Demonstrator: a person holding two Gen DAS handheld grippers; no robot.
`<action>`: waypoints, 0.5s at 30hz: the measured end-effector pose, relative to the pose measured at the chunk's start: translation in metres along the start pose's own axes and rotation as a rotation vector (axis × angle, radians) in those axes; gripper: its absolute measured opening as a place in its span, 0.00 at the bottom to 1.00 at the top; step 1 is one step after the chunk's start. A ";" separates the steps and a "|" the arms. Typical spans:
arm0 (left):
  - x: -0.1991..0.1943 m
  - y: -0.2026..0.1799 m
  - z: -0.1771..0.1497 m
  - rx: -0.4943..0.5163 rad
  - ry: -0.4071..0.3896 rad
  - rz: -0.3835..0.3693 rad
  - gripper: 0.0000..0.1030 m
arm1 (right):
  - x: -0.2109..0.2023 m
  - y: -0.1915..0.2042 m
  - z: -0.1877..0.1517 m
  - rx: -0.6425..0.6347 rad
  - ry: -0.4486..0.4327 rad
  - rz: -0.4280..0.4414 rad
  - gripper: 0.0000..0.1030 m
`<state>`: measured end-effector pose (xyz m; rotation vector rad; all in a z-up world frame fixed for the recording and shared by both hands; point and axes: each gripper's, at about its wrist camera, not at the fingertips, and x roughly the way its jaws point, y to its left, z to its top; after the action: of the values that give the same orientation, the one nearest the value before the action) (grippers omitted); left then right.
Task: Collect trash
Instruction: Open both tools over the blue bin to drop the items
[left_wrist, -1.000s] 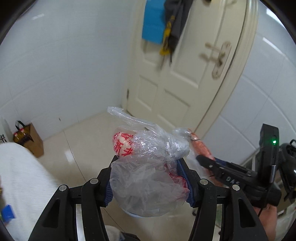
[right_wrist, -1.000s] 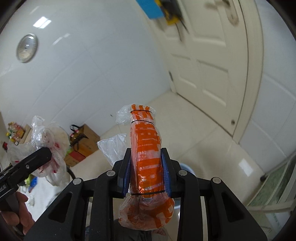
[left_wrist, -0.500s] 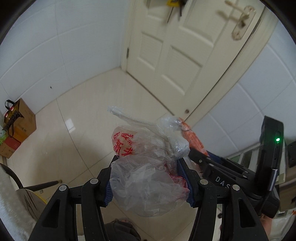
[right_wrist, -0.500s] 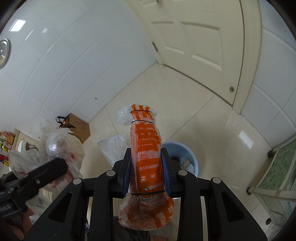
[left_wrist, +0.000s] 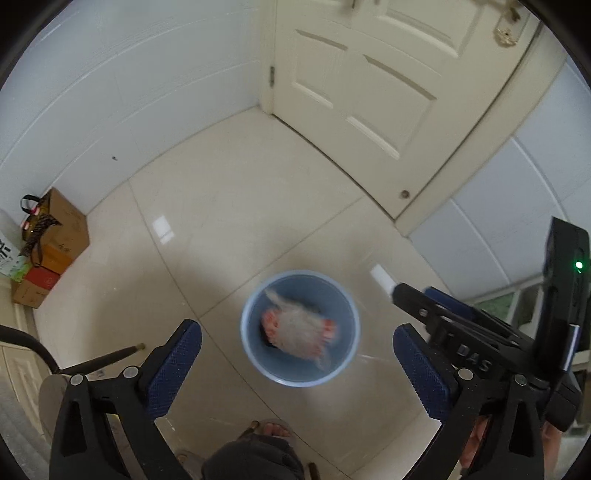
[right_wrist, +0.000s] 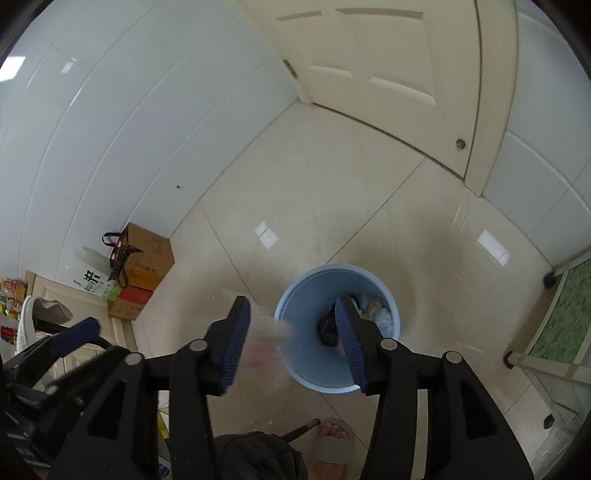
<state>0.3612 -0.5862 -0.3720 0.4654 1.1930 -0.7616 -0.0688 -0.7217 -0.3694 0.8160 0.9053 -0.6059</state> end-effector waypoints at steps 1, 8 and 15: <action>0.002 -0.001 0.003 -0.003 0.006 0.004 0.99 | -0.002 -0.001 -0.001 0.005 -0.003 -0.005 0.60; -0.023 -0.002 -0.007 -0.015 -0.037 0.006 0.99 | -0.023 0.003 -0.006 0.008 -0.034 -0.047 1.00; -0.080 0.018 -0.050 -0.029 -0.122 -0.009 0.99 | -0.053 0.022 -0.009 -0.026 -0.075 -0.044 1.00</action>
<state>0.3283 -0.5178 -0.3137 0.3848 1.0918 -0.7683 -0.0821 -0.6958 -0.3194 0.7467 0.8627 -0.6578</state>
